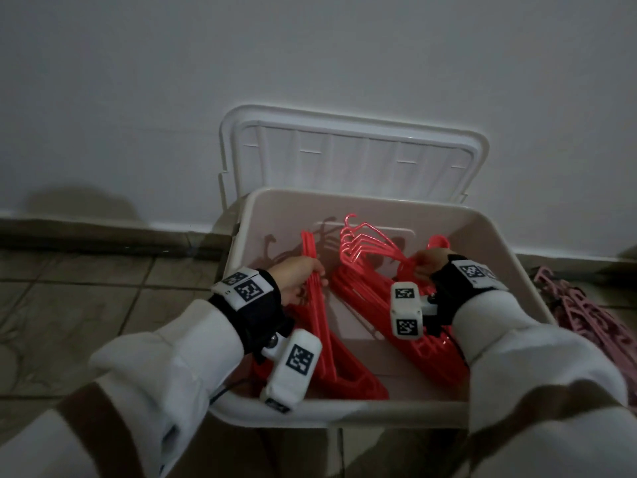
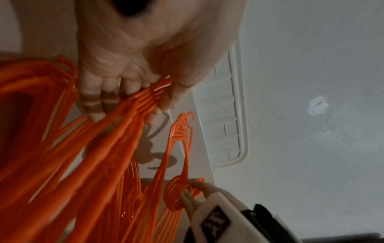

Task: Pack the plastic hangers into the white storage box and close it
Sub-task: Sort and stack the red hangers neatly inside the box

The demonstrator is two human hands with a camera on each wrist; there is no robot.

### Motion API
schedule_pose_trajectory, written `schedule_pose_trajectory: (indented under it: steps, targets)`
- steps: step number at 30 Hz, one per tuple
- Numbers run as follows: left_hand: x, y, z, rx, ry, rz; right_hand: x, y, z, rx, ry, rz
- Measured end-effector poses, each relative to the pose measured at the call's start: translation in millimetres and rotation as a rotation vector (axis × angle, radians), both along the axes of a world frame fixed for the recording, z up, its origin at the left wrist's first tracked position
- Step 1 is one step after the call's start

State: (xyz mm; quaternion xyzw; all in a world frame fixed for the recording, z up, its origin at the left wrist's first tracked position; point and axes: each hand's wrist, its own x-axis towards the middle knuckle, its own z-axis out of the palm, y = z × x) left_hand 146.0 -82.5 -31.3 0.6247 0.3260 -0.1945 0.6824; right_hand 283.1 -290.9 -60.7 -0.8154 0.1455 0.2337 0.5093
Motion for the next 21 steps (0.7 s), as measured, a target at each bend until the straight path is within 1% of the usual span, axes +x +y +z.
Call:
schedule_pose_trajectory:
  steps: [1, 3, 5, 7, 8, 10, 12, 14, 15, 17, 18, 19, 21]
  targets:
    - [1, 1, -3, -0.013, 0.005, 0.005, -3, 0, -1, -0.147, -0.017, 0.095]
    - [2, 3, -7, -0.037, 0.014, 0.015, -13, 3, 5, -0.617, -0.084, 0.37]
    - [4, 5, -12, -0.058, 0.022, 0.019, -23, 8, 9, -0.87, -0.15, 0.514]
    - [7, 7, -15, -0.076, 0.028, 0.019, -26, 16, 1, -0.922, -0.169, 0.536]
    - [9, 8, -17, -0.081, 0.028, 0.021, -24, 23, -5, -0.886, -0.165, 0.477]
    - [12, 9, -20, -0.09, 0.026, 0.02, -18, 31, -12, -0.812, -0.134, 0.413]
    - [14, 8, -22, -0.101, 0.024, 0.004, -4, 26, -28, -0.82, -0.096, 0.415]
    - [15, 8, -24, -0.111, 0.019, -0.008, 10, 23, -50, -0.829, -0.039, 0.475]
    - [15, 8, -24, -0.115, 0.016, -0.012, 18, 20, -58, -0.789, -0.025, 0.472]
    - [16, 9, -24, -0.123, 0.009, -0.022, 18, 24, -59, -0.8, 0.025, 0.452]
    - [17, 9, -24, -0.128, 0.006, -0.026, 16, 26, -60, -0.771, 0.022, 0.445]
    - [17, 10, -23, -0.135, 0.004, -0.029, 19, 26, -65, -0.775, -0.035, 0.42]
    - [17, 10, -24, -0.142, 0.001, -0.038, 21, 27, -69, -0.843, -0.062, 0.335]
